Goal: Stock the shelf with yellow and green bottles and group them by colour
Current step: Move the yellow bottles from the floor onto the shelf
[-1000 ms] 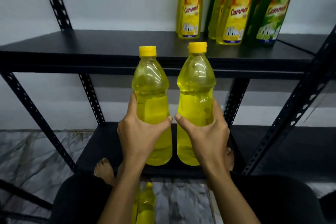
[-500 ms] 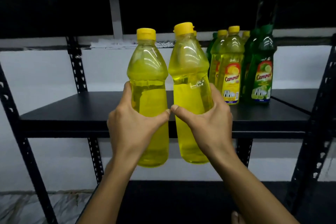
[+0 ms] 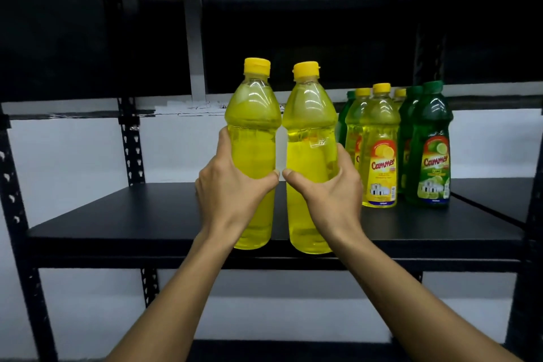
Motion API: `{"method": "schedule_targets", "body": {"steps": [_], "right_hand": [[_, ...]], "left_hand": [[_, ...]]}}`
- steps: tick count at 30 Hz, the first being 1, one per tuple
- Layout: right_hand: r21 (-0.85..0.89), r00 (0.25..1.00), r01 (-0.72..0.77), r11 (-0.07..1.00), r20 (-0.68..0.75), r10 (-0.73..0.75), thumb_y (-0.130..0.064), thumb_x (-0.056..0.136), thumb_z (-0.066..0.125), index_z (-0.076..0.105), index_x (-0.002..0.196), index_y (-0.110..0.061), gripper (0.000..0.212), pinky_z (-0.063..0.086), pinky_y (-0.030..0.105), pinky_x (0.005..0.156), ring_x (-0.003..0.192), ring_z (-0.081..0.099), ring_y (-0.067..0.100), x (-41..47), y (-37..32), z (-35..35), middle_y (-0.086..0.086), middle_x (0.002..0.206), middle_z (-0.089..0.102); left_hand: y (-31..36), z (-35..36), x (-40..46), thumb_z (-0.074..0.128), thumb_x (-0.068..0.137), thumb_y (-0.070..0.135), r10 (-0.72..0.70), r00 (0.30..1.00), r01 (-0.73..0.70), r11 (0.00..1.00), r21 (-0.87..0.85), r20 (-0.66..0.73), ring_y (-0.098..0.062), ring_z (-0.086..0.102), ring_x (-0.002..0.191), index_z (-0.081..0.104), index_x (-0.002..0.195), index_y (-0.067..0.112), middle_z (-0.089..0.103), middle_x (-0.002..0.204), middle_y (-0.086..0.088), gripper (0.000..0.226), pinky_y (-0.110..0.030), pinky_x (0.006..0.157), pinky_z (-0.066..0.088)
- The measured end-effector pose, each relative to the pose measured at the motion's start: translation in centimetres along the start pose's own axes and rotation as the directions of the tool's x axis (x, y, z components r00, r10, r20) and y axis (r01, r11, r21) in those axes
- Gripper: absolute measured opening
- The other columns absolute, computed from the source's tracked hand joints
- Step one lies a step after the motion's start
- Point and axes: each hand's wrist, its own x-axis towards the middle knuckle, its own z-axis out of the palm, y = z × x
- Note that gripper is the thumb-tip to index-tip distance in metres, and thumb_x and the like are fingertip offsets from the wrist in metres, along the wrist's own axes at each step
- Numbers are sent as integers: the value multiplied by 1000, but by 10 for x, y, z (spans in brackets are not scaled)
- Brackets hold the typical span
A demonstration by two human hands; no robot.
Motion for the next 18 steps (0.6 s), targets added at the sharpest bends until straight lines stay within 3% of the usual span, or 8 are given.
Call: {"method": "schedule_targets", "body": {"steps": [7, 12, 15, 18], "right_hand": [[24, 999, -44, 999, 3, 44, -49, 66, 84, 34, 150, -24, 101, 37, 26, 101, 136, 41, 16, 13, 20, 8, -4, 147, 47], [-4, 999, -25, 1000, 41, 25, -65, 61, 78, 41, 144, -27, 99, 49, 38, 100, 126, 52, 17, 24, 35, 12, -7, 136, 57], [42, 994, -10, 999, 109, 6, -52, 69, 81, 43, 139, -30, 82, 47, 21, 90, 116, 54, 7, 31, 42, 8, -14, 126, 58], [84, 984, -32, 996, 178, 16, -42, 75, 80, 47, 132, -31, 67, 49, 20, 87, 109, 60, 3, 40, 53, 4, -13, 120, 62]], "left_hand": [[-6, 30, 4, 81, 63, 58, -88, 996, 89, 995, -37, 28, -35, 62, 99, 32, 147, 24, 68, 107, -10, 102, -42, 75, 53], [-15, 48, 13, 80, 65, 55, -104, 992, 109, 992, -62, 77, -34, 59, 106, 30, 148, 24, 66, 113, -10, 101, -41, 81, 50], [-29, 59, 19, 82, 63, 56, -110, 976, 149, 966, -212, 187, -25, 58, 113, 30, 147, 29, 61, 127, -4, 102, -42, 90, 53], [-47, 67, 23, 87, 62, 47, -141, 945, 259, 872, -414, 295, -19, 64, 106, 34, 137, 31, 61, 122, -3, 93, -42, 90, 56]]}}
